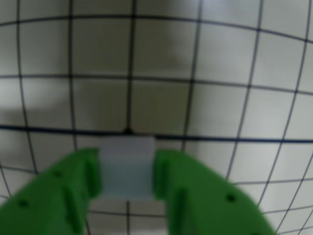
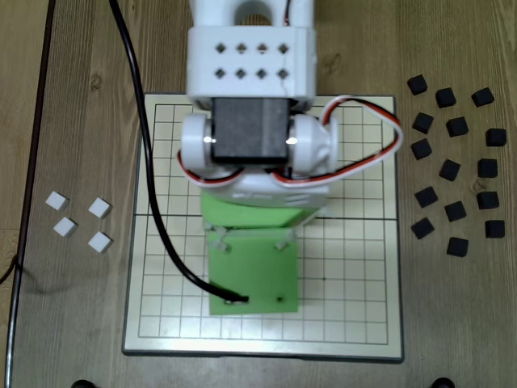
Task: Grasp a White stone and put it on the board on position (0,0).
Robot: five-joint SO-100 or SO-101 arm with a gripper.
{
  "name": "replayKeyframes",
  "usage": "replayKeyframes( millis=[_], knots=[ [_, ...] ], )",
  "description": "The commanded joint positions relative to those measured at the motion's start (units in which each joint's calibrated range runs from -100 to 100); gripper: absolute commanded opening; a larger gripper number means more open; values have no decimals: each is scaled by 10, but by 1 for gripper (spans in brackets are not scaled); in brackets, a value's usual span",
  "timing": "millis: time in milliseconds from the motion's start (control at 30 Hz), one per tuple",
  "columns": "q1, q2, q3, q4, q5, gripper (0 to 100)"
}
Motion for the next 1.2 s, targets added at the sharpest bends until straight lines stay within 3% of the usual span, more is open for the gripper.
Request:
replayKeyframes(
  millis=[0, 1167],
  knots=[
    [2, -33, -1, -10, 0, 6],
    [-4, -40, 23, -38, -1, 6]
  ],
)
